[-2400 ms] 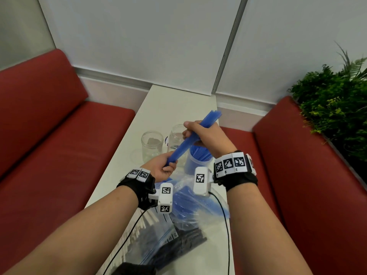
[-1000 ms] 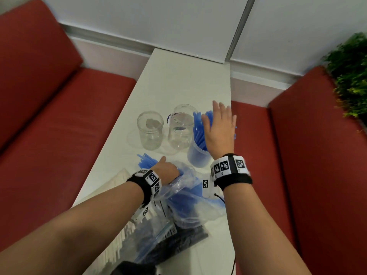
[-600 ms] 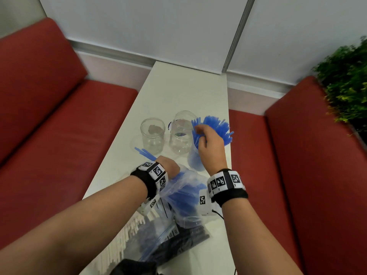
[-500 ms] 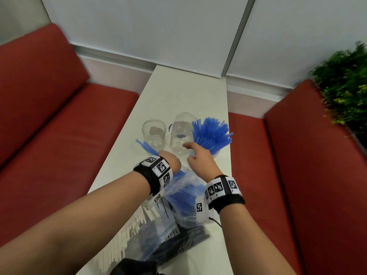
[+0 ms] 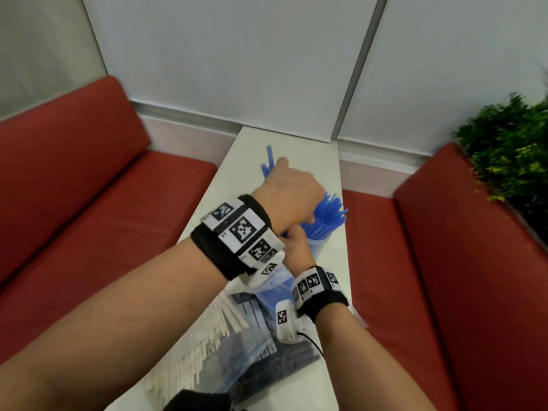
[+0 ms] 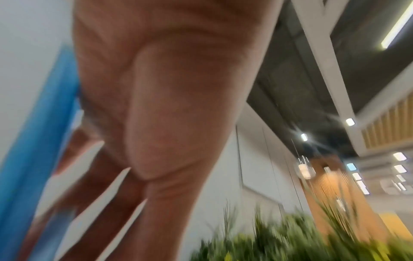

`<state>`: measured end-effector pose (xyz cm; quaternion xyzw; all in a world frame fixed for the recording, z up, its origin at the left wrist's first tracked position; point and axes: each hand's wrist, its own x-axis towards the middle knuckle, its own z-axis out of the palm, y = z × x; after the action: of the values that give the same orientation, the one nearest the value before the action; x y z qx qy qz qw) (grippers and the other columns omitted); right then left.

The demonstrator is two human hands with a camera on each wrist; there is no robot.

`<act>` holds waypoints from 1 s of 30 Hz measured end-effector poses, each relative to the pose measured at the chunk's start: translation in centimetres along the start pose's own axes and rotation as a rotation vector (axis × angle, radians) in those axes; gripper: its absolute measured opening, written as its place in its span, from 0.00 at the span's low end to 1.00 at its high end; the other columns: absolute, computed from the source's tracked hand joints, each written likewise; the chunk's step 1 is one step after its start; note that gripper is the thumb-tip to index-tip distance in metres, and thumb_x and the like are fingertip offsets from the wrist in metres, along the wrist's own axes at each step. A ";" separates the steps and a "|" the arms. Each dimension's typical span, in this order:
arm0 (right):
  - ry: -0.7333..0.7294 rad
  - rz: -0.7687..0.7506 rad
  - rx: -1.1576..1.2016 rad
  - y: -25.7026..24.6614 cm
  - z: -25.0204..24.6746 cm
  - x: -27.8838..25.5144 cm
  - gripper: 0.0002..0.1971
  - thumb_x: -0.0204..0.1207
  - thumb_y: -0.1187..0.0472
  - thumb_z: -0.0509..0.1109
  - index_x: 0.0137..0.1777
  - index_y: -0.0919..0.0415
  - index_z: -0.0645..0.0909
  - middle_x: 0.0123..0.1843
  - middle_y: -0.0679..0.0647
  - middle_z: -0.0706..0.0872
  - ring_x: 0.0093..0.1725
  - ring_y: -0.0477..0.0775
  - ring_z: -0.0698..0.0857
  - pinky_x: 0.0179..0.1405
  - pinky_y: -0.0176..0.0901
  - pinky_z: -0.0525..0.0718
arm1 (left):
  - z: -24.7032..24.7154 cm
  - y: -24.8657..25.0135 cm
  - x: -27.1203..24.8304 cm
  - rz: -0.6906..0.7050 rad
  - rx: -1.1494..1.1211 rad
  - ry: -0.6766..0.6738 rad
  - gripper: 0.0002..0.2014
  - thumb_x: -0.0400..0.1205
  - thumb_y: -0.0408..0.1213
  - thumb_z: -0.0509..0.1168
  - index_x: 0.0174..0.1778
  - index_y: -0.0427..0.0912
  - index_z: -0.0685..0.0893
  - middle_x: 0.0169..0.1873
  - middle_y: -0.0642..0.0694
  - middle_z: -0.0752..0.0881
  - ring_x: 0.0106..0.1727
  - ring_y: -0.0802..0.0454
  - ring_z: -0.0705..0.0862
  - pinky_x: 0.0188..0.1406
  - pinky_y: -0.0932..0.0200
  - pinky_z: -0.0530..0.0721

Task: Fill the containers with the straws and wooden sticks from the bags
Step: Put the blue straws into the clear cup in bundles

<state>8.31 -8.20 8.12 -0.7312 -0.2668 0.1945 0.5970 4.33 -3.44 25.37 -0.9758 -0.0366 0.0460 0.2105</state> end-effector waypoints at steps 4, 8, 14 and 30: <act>0.035 0.023 0.070 -1.4 -0.3 -1.3 0.23 0.66 0.37 0.72 0.27 0.52 0.67 0.24 0.50 0.66 0.27 0.50 0.65 0.28 0.44 0.64 | -4.6 -4.7 -1.6 -0.134 -0.210 0.681 0.25 0.86 0.61 0.49 0.47 0.51 0.87 0.46 0.50 0.87 0.53 0.45 0.84 0.74 0.37 0.62; 0.047 0.017 0.079 -2.5 -0.6 -2.0 0.20 0.71 0.44 0.73 0.28 0.53 0.69 0.24 0.51 0.66 0.26 0.50 0.65 0.27 0.43 0.66 | -4.1 -5.2 -1.8 -0.100 -0.569 0.613 0.36 0.81 0.71 0.42 0.36 0.48 0.85 0.32 0.52 0.86 0.40 0.48 0.85 0.40 0.55 0.76; 0.077 -0.006 0.121 -4.3 -0.7 -1.3 0.18 0.79 0.64 0.72 0.30 0.56 0.70 0.23 0.49 0.67 0.24 0.49 0.64 0.24 0.41 0.66 | 0.6 -1.9 -0.7 0.062 -0.534 0.337 0.32 0.85 0.65 0.47 0.32 0.49 0.86 0.28 0.53 0.86 0.33 0.54 0.83 0.42 0.51 0.82; 0.077 -0.204 0.462 -13.3 -4.7 0.4 0.21 0.76 0.55 0.79 0.29 0.50 0.72 0.23 0.50 0.70 0.21 0.50 0.67 0.23 0.41 0.71 | 14.5 1.0 0.3 -0.385 -2.692 -0.700 0.28 0.88 0.52 0.56 0.69 0.27 0.78 0.66 0.28 0.82 0.68 0.33 0.82 0.73 0.37 0.75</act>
<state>9.33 -9.69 22.11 -0.5518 -0.2645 0.1609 0.7744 3.12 1.57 11.77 -0.3446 -0.2333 0.1844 -0.8904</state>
